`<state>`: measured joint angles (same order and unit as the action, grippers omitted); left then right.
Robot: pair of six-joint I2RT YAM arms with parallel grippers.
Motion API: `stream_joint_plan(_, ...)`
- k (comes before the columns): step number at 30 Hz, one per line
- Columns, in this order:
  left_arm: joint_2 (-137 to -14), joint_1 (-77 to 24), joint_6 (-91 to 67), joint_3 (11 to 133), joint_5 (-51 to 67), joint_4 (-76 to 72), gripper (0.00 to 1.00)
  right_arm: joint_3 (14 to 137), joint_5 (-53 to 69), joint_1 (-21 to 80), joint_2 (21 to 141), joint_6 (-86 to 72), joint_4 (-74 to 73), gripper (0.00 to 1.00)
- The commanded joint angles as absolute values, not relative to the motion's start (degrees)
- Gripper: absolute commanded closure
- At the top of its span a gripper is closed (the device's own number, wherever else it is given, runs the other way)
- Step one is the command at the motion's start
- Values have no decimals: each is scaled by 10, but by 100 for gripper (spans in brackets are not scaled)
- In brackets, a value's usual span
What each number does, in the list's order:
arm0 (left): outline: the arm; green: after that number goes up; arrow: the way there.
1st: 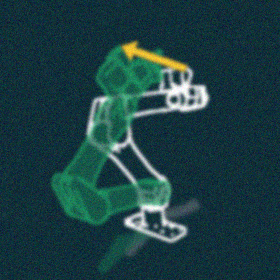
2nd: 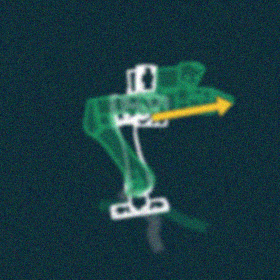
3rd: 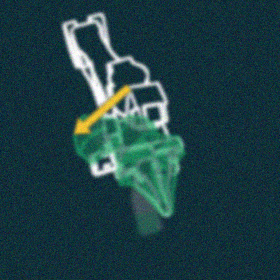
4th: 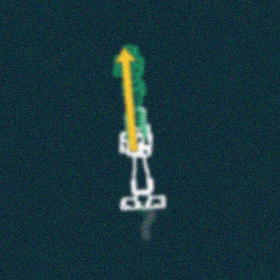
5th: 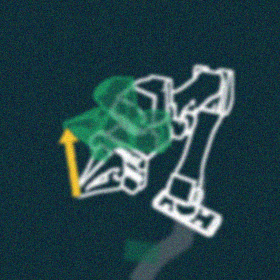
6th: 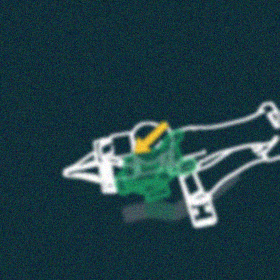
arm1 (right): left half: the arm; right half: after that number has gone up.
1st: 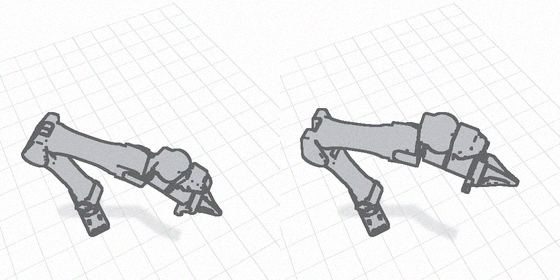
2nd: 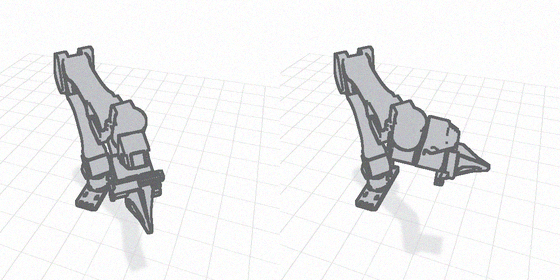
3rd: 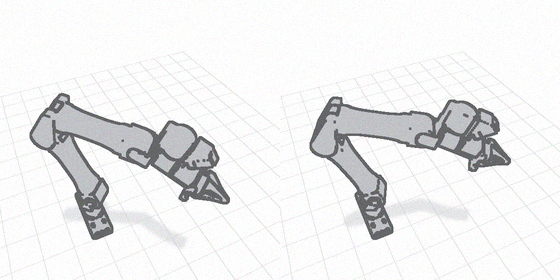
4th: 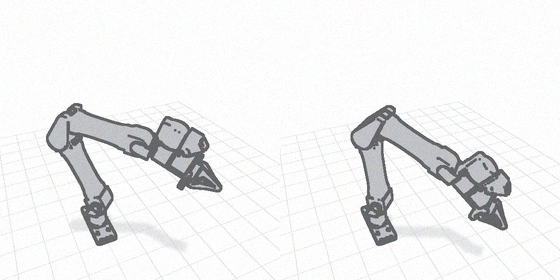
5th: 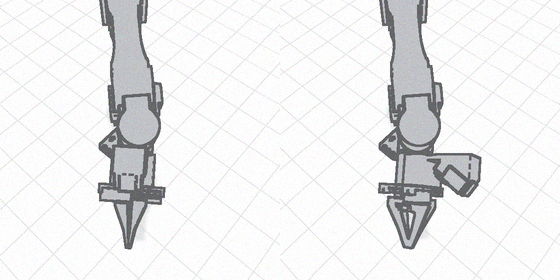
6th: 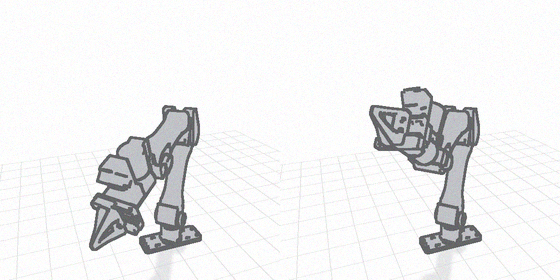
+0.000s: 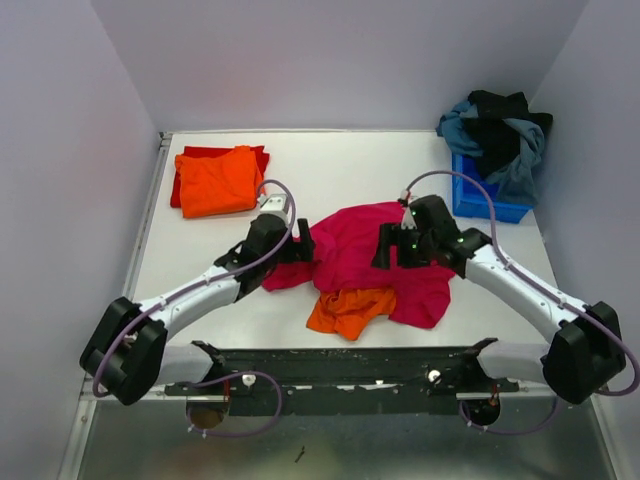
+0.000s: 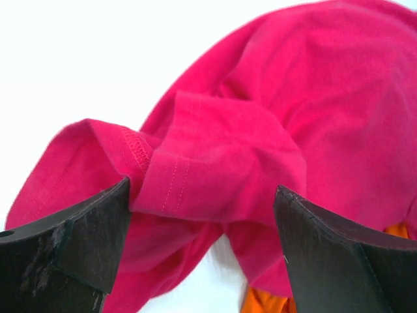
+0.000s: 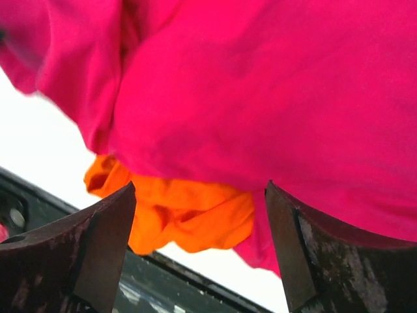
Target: Fold and stack the t-shirts
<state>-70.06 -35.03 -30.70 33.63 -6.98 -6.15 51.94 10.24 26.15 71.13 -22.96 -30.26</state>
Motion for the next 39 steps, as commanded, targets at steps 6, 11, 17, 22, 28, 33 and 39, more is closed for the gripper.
stream_joint_plan(6, -813, -355, -328, 472, -145, 66, 1, 446, -42, 472, 718, -344, -289, 3)
stream_joint_plan(11, -865, -355, -317, 492, -129, 71, 1, 465, -81, 557, 790, -397, -300, 0)
stream_joint_plan(17, -895, -354, -312, 493, -108, 63, 1, 511, -136, 599, 892, -421, -322, 0)
stream_joint_plan(22, -894, -341, -309, 489, -102, 57, 2, 504, -153, 599, 940, -434, -306, 19)
stream_joint_plan(28, -902, -337, -299, 476, -83, 33, 5, 514, -156, 648, 851, -381, -316, 99)
stream_joint_plan(33, -931, -337, -291, 473, -53, 15, 20, 586, -135, 654, 706, -320, -386, 99)
stream_joint_plan(39, -940, -337, -287, 475, -45, 11, 64, 764, -202, 636, 641, -260, -500, 99)
